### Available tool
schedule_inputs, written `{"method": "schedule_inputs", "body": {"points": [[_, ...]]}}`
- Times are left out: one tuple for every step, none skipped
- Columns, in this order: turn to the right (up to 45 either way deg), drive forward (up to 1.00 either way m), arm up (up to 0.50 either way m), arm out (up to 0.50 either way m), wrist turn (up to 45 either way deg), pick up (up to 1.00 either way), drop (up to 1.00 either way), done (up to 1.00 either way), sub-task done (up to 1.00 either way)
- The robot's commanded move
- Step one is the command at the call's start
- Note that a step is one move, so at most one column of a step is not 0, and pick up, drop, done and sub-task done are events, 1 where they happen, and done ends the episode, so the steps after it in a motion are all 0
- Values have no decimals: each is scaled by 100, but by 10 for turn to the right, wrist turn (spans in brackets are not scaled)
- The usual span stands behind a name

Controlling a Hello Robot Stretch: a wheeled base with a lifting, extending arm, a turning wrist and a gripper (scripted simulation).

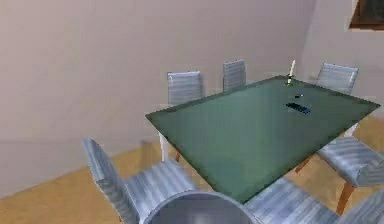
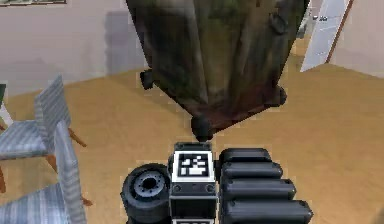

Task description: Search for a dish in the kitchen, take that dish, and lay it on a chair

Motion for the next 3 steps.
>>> {"method": "schedule_inputs", "body": {"points": [[-450, 0, 0, 0, 0, 0, 0, 0, 0], [-450, 0, 0, 0, 0, 0, 0, 0, 0], [-360, 0, 0, 0, 0, 0, 0, 0, 0]]}}
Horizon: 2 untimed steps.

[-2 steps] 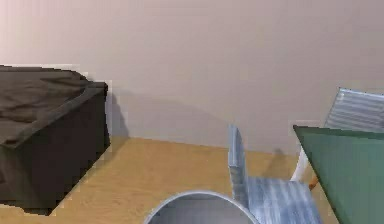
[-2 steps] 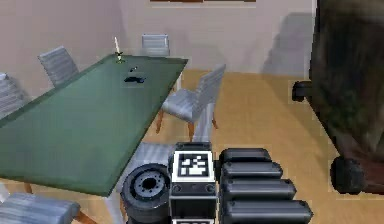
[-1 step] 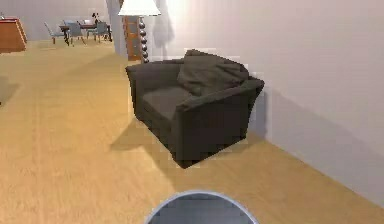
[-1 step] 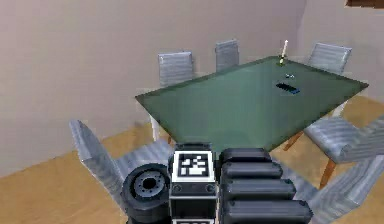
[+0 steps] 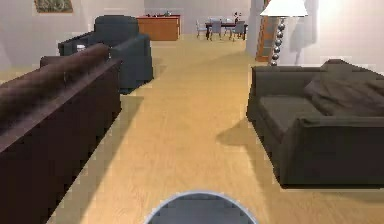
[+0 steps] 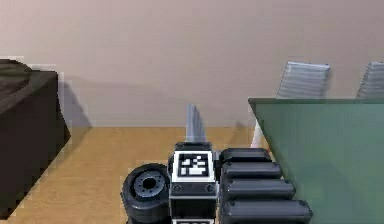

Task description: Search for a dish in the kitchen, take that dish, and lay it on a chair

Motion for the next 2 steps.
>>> {"method": "schedule_inputs", "body": {"points": [[450, 0, 0, 0, 0, 0, 0, 0, 0], [450, 0, 0, 0, 0, 0, 0, 0, 0]]}}
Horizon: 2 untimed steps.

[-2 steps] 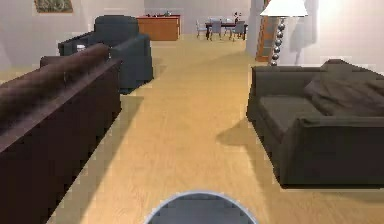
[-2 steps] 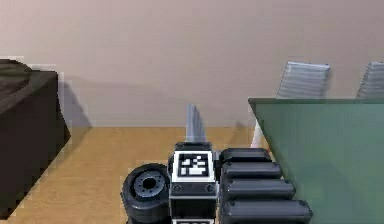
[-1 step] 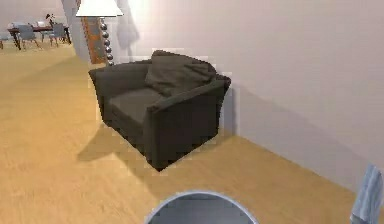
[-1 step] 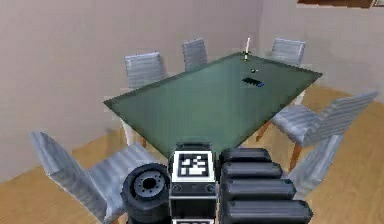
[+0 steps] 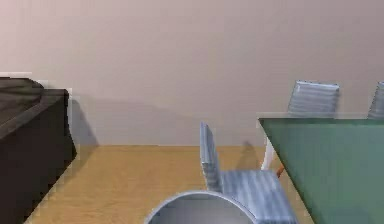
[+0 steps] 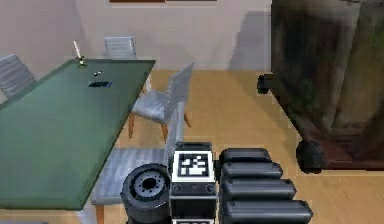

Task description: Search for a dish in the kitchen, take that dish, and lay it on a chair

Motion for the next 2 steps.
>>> {"method": "schedule_inputs", "body": {"points": [[450, 0, 0, 0, 0, 0, 0, 0, 0], [180, 0, 0, 0, 0, 0, 0, 0, 0]]}}
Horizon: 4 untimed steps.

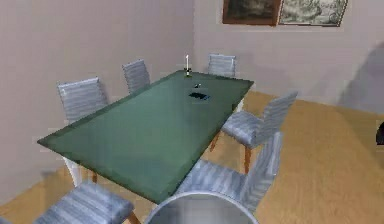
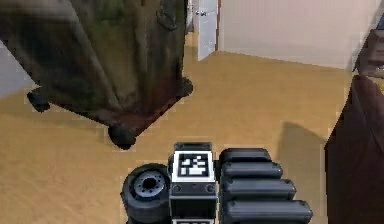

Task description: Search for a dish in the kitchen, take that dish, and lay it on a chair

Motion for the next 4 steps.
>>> {"method": "schedule_inputs", "body": {"points": [[-450, 0, 0, 0, 0, 0, 0, 0, 0], [-450, 0, 0, 0, 0, 0, 0, 0, 0], [-450, 0, 0, 0, 0, 0, 0, 0, 0], [450, 0, 0, 0, 0, 0, 0, 0, 0]]}}
